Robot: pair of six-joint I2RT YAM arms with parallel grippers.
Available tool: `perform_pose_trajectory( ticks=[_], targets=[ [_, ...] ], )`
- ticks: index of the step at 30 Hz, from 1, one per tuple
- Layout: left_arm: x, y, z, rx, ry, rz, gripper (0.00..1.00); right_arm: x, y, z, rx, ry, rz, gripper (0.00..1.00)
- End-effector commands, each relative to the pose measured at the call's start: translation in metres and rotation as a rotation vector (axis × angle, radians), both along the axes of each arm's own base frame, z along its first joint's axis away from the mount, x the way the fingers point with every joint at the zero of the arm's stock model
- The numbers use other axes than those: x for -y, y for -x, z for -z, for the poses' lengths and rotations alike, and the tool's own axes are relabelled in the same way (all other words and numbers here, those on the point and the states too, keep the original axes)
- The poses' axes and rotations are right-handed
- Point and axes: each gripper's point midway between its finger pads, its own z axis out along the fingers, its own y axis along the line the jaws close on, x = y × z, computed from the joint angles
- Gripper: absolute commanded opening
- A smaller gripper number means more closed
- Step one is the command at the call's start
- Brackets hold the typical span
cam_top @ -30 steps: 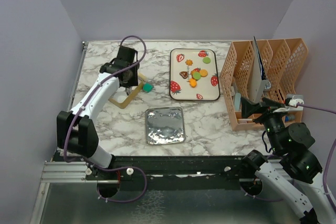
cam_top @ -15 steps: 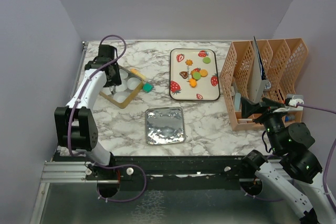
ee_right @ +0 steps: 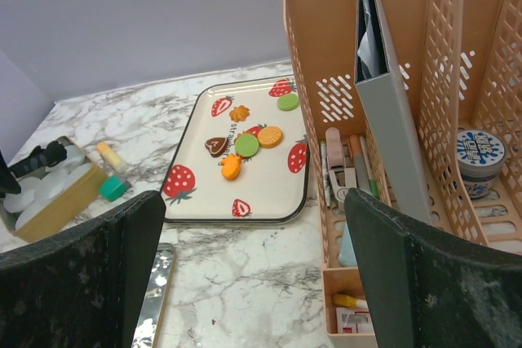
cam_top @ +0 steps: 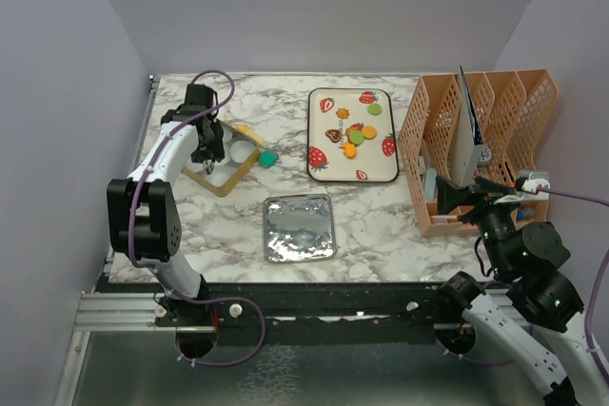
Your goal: Pack the cookies
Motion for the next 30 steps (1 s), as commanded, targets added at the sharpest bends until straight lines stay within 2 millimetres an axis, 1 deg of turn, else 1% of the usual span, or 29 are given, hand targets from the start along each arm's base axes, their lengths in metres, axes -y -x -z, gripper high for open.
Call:
perform_pose_trajectory(
  ticks=[1,6,12,18,26,30],
  targets=[
    [0.004,-0.011,-0.005,0.023,0.020,0.018,0.26,-0.002,-0.003,0.007,-0.015,0.034,-0.004,1.00],
    [0.005,-0.014,-0.002,0.016,0.026,0.020,0.27,-0.002,-0.003,0.007,-0.014,0.036,-0.005,1.00],
    [0.002,-0.018,0.000,0.013,0.009,0.009,0.28,-0.001,-0.002,0.007,-0.012,0.034,-0.004,1.00],
    [0.002,-0.023,-0.004,0.027,0.009,0.009,0.30,-0.001,-0.001,0.006,-0.008,0.031,-0.002,1.00],
    [-0.004,-0.019,0.011,-0.015,-0.022,-0.003,0.32,0.000,-0.001,0.006,-0.006,0.030,-0.001,1.00],
    [-0.005,-0.018,0.015,-0.025,-0.028,-0.004,0.33,0.000,-0.001,0.006,-0.005,0.029,0.000,1.00]
  ],
)
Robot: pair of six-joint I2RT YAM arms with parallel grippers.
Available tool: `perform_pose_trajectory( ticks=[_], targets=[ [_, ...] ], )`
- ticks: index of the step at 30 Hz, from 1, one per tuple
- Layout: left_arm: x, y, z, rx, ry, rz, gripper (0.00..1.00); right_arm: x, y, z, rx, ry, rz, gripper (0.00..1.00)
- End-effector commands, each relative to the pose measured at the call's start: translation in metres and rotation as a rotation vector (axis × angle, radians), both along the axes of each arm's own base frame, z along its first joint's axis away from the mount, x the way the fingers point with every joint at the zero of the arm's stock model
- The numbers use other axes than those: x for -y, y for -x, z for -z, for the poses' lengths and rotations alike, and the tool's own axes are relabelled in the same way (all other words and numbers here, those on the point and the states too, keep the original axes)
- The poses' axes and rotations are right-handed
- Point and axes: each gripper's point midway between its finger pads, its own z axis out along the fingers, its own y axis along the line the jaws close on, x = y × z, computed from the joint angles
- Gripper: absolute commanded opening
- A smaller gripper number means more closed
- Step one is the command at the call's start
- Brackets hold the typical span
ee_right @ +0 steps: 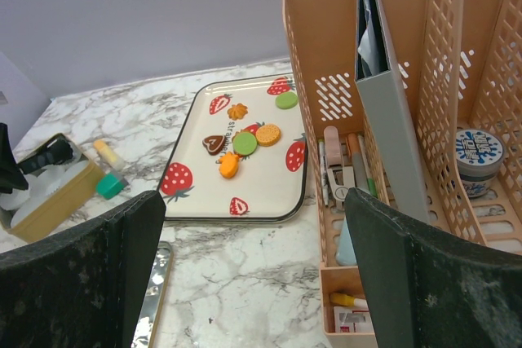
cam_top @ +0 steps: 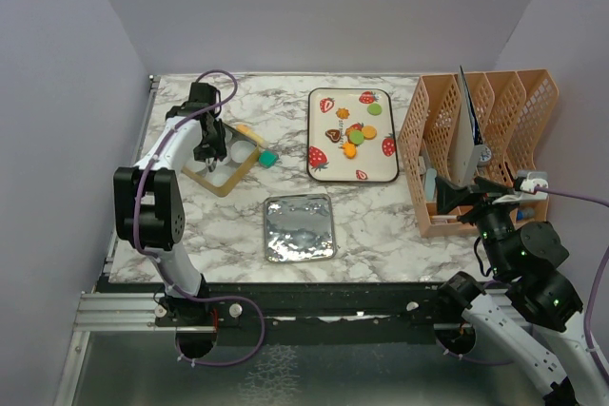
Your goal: Pack the cookies
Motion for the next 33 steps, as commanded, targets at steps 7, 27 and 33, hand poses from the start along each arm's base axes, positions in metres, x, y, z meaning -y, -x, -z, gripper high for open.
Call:
perform_pose_trajectory(
  ticks=[7,27,33],
  targets=[
    [-0.011,-0.006,0.002,0.006,-0.054,-0.014,0.39,0.001,0.001,0.003,0.001,0.016,-0.001,1.00],
    [-0.004,-0.007,-0.017,0.065,-0.013,0.002,0.48,0.002,0.002,0.001,0.010,0.010,0.001,1.00],
    [-0.001,-0.003,-0.034,0.109,0.000,0.007,0.49,0.002,0.002,0.002,0.008,0.011,0.001,1.00]
  ],
)
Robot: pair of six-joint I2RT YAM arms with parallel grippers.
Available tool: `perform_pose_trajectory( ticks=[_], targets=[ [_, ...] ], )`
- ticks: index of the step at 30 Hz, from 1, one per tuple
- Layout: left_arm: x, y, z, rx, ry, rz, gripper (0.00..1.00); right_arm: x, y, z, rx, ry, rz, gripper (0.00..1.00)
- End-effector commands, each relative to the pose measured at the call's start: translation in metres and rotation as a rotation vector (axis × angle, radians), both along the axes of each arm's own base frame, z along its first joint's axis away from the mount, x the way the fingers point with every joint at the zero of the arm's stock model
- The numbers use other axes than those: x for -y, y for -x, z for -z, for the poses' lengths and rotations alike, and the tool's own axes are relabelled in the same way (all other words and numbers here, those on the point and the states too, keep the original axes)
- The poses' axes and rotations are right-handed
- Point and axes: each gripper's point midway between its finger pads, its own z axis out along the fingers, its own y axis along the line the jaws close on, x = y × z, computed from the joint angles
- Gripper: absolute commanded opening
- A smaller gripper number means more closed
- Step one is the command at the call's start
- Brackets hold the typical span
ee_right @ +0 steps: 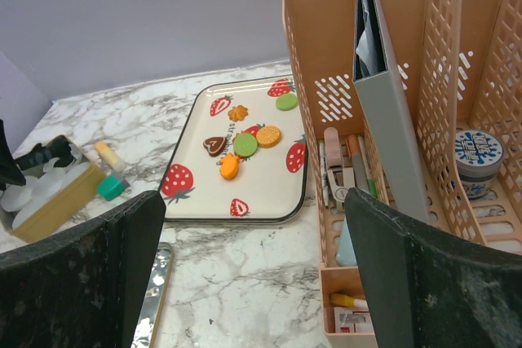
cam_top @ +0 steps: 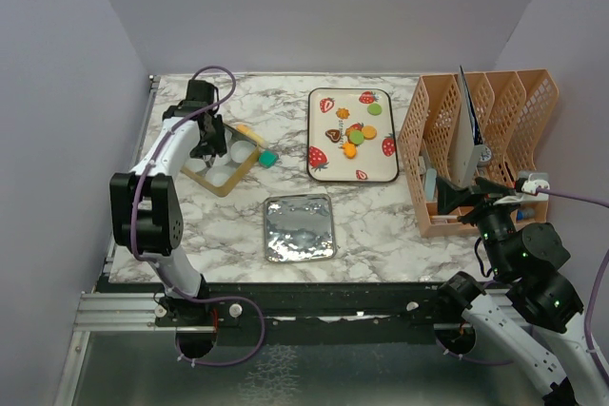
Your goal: Pack the cookies
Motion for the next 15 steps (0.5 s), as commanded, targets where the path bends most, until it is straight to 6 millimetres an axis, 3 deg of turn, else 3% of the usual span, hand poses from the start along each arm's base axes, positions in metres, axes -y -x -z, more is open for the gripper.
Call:
perform_pose_trajectory(
  ticks=[1,9,15],
  targets=[
    [0.005,0.000,-0.031,0.093,0.025,0.015,0.49,0.001,0.000,0.003,0.003,0.015,0.002,1.00],
    [0.033,0.014,-0.056,0.145,0.059,0.086,0.49,0.001,0.000,0.002,0.002,0.014,0.001,1.00],
    [0.081,0.035,-0.067,0.147,0.076,0.236,0.49,0.001,0.000,0.003,-0.001,0.016,0.001,1.00]
  ],
)
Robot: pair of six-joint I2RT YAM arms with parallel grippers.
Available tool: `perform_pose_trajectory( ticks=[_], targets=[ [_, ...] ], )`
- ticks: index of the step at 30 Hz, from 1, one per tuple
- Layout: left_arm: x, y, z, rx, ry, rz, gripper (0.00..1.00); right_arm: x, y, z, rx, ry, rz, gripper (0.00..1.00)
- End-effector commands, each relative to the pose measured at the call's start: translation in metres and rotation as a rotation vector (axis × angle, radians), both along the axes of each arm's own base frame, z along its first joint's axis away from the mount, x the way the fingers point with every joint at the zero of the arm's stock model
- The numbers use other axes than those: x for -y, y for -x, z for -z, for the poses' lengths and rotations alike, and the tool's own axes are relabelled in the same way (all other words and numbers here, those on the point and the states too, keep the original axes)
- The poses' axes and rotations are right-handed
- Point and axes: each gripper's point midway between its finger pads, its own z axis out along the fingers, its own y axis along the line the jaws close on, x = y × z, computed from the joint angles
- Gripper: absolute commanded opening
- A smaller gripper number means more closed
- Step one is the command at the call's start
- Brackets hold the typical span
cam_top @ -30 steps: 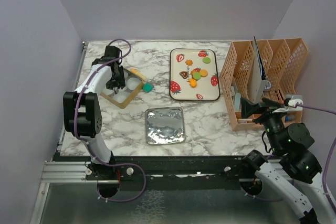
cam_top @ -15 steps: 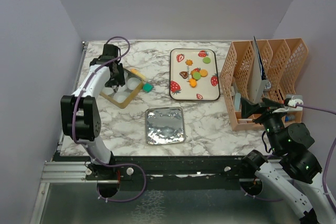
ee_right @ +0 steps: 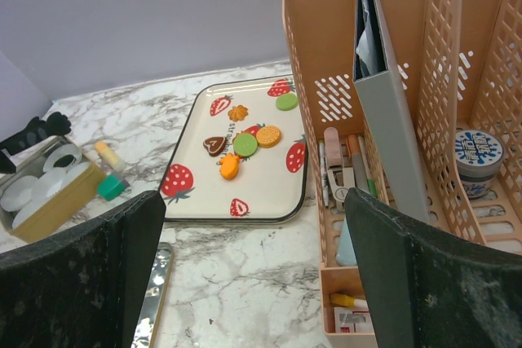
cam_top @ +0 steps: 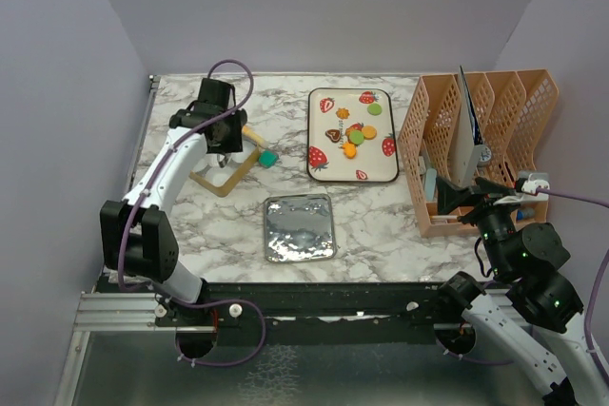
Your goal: Pack the cookies
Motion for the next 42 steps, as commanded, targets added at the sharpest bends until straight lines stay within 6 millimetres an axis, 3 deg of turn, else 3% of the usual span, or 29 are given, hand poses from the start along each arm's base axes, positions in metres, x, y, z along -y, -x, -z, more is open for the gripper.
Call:
perform_pose_trajectory(
  ticks=[1,6,22,30,42],
  targets=[
    [0.047,0.024,-0.010,-0.003,0.028,0.152,0.49,0.001,0.000,0.003,-0.001,0.015,0.000,1.00],
    [0.106,0.045,-0.004,-0.044,0.098,0.308,0.49,0.000,0.000,0.003,-0.003,0.017,-0.003,1.00],
    [0.246,0.064,0.036,-0.118,0.098,0.542,0.49,0.003,0.002,0.001,0.008,0.007,0.002,1.00],
    [0.272,0.046,0.061,-0.115,0.026,0.511,0.49,0.004,0.004,0.002,0.009,0.000,0.005,1.00],
    [0.285,0.032,0.078,-0.116,0.002,0.484,0.50,0.006,0.004,0.001,0.012,-0.003,0.011,1.00]
  ],
)
